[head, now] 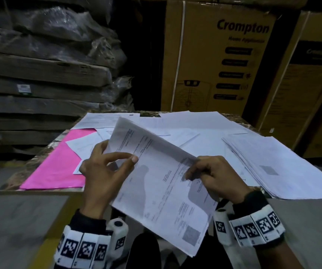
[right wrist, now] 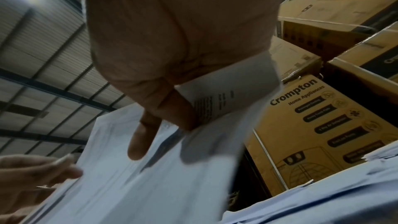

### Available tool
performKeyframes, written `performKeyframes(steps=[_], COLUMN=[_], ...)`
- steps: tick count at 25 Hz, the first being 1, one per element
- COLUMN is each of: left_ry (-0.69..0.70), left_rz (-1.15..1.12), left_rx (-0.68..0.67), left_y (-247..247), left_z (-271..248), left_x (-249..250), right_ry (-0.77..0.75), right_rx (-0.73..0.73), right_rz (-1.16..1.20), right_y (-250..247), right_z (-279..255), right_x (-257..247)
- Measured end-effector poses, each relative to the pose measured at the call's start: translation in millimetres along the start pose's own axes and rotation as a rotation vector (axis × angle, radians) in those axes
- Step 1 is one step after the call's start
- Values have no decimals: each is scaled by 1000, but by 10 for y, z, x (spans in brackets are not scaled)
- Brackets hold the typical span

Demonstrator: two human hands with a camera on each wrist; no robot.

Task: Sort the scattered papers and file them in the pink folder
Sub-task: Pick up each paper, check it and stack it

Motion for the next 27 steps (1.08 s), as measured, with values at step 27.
performKeyframes(steps=[27], left_ry=[-72], left_rz=[-339], left_rx=[-34], left_y=[-33], left_z=[-162], left_x=[-102], right_ry=[225], right_rx=[417], right_rz=[637], right_y=[-410], right_z=[-523], right_x=[206])
Point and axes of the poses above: each hand's wrist, its own z-axis towards the middle knuckle, its own y-axis out of the palm, x = y × z, the point moved 4 cm from there along z, towards the middle knuckle
